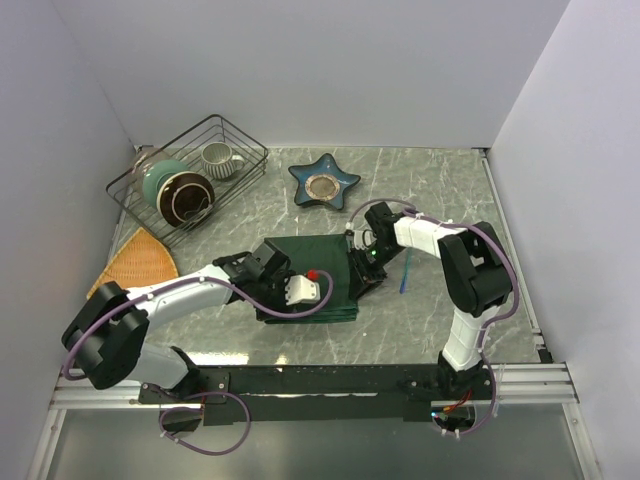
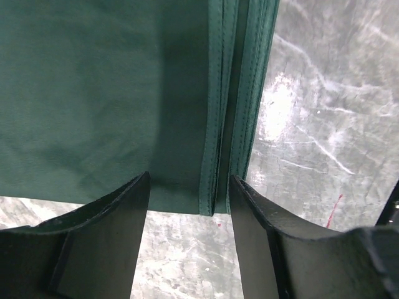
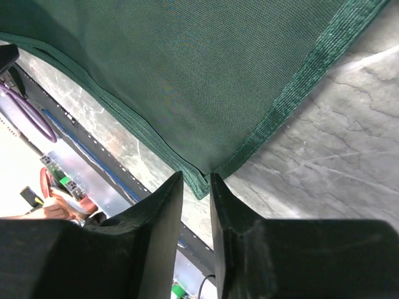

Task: Fold the napkin into a case and place the utensils inside
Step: Smooth out the square-folded napkin at the center of the board.

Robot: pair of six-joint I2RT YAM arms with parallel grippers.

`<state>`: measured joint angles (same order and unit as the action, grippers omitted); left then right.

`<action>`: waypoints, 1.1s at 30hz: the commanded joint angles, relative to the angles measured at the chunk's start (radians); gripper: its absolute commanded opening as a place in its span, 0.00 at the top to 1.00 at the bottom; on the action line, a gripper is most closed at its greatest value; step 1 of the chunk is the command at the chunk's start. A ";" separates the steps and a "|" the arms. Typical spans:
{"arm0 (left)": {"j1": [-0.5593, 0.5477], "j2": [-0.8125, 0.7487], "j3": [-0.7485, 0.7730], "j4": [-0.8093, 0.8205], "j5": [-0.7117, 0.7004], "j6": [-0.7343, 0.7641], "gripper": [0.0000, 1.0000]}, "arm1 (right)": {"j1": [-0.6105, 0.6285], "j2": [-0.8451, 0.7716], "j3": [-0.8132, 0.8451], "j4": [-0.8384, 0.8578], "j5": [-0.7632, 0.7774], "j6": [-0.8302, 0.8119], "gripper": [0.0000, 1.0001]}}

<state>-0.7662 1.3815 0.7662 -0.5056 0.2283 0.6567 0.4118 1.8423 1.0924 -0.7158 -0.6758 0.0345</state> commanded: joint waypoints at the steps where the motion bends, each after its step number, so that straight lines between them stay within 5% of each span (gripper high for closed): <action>1: -0.013 0.002 -0.016 0.041 -0.023 0.029 0.41 | 0.012 0.015 0.026 0.003 -0.008 0.011 0.66; 17: -0.022 -0.002 -0.027 0.038 -0.026 0.043 0.39 | 0.015 -0.003 -0.012 0.012 0.065 0.030 0.54; 24: -0.022 0.002 -0.028 0.018 -0.030 0.058 0.44 | 0.018 0.009 0.006 0.003 0.015 0.022 0.75; 27: -0.021 -0.001 -0.021 -0.007 -0.014 0.060 0.53 | 0.024 -0.023 -0.011 0.006 0.005 0.016 0.89; 33: -0.025 -0.047 -0.028 -0.033 0.005 0.066 0.67 | 0.056 -0.084 -0.011 -0.023 0.007 -0.005 1.00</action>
<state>-0.7834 1.3827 0.7406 -0.5095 0.2043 0.6994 0.4381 1.8355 1.0641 -0.7139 -0.6510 0.0521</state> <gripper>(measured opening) 0.345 0.014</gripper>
